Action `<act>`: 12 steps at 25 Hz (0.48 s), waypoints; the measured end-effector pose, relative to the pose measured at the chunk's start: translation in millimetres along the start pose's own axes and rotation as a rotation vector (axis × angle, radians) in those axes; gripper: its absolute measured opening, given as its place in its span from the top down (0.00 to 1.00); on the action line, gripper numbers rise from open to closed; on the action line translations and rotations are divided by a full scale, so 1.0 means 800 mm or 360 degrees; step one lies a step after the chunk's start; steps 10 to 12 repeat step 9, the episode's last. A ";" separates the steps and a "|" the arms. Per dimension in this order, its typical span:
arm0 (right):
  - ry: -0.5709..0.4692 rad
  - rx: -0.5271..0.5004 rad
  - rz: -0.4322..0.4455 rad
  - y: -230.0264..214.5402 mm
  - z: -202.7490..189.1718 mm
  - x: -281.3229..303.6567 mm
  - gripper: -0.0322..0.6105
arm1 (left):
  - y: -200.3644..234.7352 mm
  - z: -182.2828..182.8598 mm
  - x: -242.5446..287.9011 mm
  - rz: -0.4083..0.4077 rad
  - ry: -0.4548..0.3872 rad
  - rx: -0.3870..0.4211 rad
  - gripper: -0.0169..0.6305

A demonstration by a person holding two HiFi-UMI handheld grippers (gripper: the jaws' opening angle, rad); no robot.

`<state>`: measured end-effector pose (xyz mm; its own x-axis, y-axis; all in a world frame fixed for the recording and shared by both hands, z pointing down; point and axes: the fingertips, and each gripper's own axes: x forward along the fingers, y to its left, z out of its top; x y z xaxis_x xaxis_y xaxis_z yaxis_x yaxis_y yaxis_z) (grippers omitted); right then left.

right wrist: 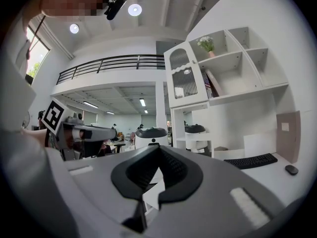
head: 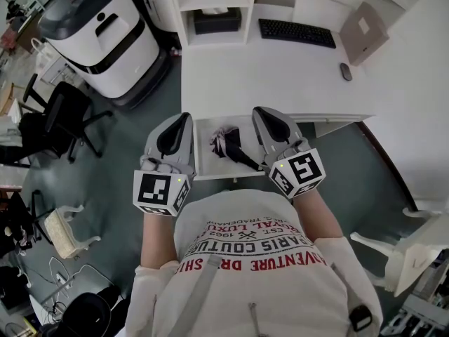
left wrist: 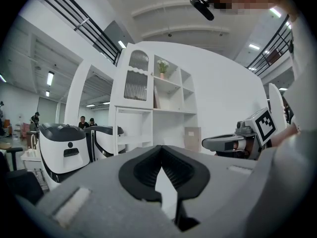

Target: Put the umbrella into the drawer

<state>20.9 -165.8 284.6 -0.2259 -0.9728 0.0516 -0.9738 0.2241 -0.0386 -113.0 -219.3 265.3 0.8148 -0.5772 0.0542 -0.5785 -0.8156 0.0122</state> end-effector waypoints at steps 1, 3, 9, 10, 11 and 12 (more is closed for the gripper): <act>0.0001 -0.0003 0.0000 0.001 0.000 0.002 0.95 | 0.002 0.000 0.000 0.0002 0.0001 0.0000 0.96; 0.0003 -0.0005 -0.0001 0.002 -0.001 0.006 0.95 | 0.007 -0.001 0.000 0.0004 0.0003 -0.0001 0.96; -0.0001 0.0005 0.0001 0.009 -0.003 0.016 0.95 | 0.016 -0.004 -0.001 0.0005 0.0007 -0.0006 0.96; -0.0001 0.0005 0.0001 0.009 -0.003 0.016 0.95 | 0.016 -0.004 -0.001 0.0005 0.0007 -0.0006 0.96; -0.0001 0.0005 0.0001 0.009 -0.003 0.016 0.95 | 0.016 -0.004 -0.001 0.0005 0.0007 -0.0006 0.96; -0.0001 0.0005 0.0001 0.009 -0.003 0.016 0.95 | 0.016 -0.004 -0.001 0.0005 0.0007 -0.0006 0.96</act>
